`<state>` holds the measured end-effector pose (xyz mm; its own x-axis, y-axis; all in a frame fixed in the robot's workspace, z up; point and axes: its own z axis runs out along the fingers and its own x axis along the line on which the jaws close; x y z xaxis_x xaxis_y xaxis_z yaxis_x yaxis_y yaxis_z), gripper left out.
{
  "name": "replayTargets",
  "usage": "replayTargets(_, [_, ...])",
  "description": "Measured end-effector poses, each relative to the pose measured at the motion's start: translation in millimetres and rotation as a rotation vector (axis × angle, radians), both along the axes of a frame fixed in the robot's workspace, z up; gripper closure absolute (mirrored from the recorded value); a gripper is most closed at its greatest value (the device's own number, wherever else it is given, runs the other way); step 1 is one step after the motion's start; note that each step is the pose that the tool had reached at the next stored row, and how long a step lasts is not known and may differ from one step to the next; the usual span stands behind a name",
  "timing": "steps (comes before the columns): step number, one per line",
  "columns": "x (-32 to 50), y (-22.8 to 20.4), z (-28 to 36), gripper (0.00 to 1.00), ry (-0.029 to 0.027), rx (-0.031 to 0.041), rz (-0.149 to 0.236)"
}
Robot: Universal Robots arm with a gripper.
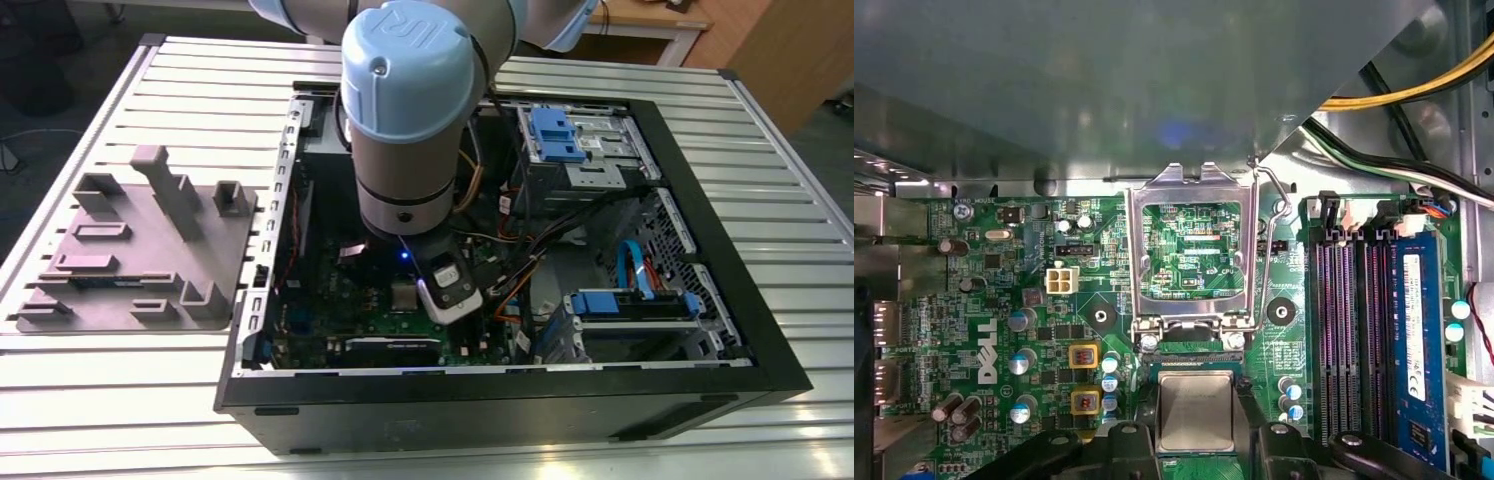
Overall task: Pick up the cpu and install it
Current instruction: 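Place the cpu into insertion slot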
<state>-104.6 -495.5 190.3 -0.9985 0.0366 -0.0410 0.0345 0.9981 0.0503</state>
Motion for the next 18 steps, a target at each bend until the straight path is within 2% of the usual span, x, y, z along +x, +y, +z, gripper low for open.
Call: replayTargets(18, [-1.4,0.0,-0.3,0.6,-0.0021,0.0004,0.0])
